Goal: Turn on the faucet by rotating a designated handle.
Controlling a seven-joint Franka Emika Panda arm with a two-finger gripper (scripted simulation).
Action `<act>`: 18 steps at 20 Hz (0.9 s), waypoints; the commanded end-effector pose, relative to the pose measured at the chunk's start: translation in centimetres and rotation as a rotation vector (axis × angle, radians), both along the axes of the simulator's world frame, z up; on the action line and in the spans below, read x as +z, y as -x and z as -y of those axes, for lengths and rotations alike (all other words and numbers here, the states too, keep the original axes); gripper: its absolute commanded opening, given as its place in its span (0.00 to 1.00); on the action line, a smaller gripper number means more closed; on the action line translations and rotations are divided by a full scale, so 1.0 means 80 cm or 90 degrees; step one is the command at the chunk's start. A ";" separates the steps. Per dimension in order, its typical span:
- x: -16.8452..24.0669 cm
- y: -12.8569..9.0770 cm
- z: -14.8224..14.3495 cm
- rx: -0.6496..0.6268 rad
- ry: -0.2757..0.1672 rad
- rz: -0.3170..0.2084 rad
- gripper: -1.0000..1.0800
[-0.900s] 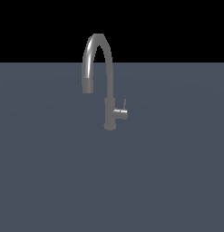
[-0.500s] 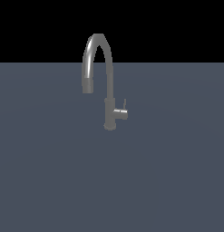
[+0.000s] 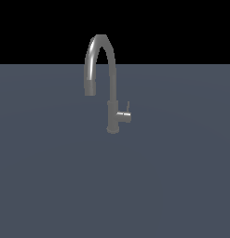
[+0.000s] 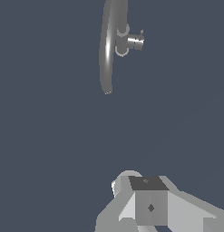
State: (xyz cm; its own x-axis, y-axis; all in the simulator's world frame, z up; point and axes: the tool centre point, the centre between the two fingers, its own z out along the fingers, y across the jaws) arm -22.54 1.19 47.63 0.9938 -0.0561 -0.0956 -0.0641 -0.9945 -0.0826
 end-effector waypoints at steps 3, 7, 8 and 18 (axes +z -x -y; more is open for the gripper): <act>-0.007 -0.030 0.000 -0.041 -0.037 -0.031 0.00; -0.015 -0.061 0.001 -0.083 -0.076 -0.063 0.00; -0.017 -0.068 0.002 -0.094 -0.086 -0.071 0.00; -0.047 -0.146 0.012 -0.206 -0.189 -0.155 0.00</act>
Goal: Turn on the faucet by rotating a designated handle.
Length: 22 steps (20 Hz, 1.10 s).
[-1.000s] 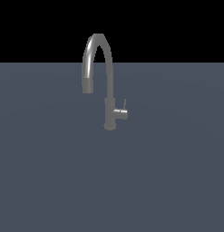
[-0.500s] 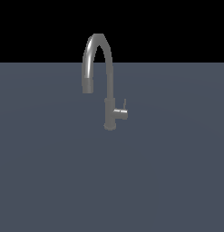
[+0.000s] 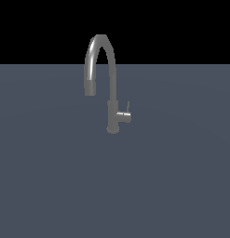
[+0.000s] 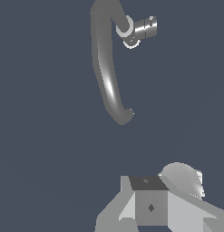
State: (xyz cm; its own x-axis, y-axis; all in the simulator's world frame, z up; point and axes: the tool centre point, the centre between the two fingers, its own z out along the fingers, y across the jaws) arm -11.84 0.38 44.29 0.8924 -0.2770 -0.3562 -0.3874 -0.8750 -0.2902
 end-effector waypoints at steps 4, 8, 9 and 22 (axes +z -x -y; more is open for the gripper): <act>-0.021 -0.042 0.009 -0.064 -0.060 -0.048 0.00; -0.040 -0.072 0.017 -0.112 -0.105 -0.084 0.00; -0.045 -0.079 0.020 -0.124 -0.117 -0.093 0.00; -0.131 -0.167 0.054 -0.294 -0.280 -0.222 0.00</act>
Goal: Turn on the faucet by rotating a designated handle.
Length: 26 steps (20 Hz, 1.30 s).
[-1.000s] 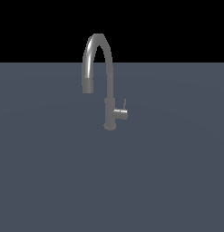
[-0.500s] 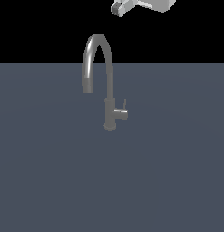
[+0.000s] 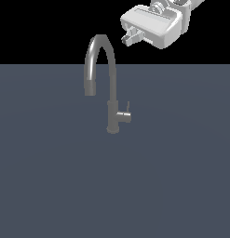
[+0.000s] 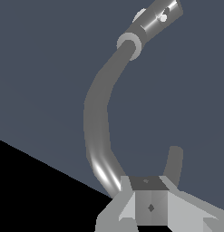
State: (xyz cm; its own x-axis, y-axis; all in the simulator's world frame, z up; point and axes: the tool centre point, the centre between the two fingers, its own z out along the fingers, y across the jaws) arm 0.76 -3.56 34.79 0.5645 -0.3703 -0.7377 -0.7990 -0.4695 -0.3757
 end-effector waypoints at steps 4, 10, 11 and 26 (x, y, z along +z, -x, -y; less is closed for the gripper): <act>-0.046 -0.033 0.016 -0.079 -0.077 -0.060 0.00; -0.104 -0.063 0.030 -0.170 -0.164 -0.128 0.00; -0.115 -0.067 0.032 -0.186 -0.178 -0.140 0.00; -0.246 -0.098 0.039 -0.370 -0.353 -0.280 0.00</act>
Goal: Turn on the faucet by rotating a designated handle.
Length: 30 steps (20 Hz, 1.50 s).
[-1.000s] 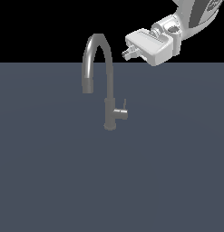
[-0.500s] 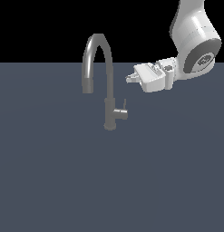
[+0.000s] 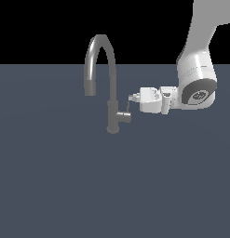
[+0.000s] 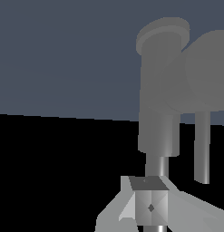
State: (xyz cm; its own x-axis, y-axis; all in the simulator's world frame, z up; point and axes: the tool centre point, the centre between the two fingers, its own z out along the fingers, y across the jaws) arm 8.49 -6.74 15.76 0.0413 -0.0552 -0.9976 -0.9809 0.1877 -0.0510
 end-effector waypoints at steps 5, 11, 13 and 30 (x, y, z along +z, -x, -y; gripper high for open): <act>-0.024 -0.004 -0.003 -0.034 -0.033 -0.025 0.00; -0.027 -0.004 -0.003 -0.038 -0.036 -0.028 0.00; -0.026 -0.001 -0.004 -0.037 -0.036 -0.028 0.00; -0.016 0.043 -0.016 -0.039 -0.036 -0.028 0.00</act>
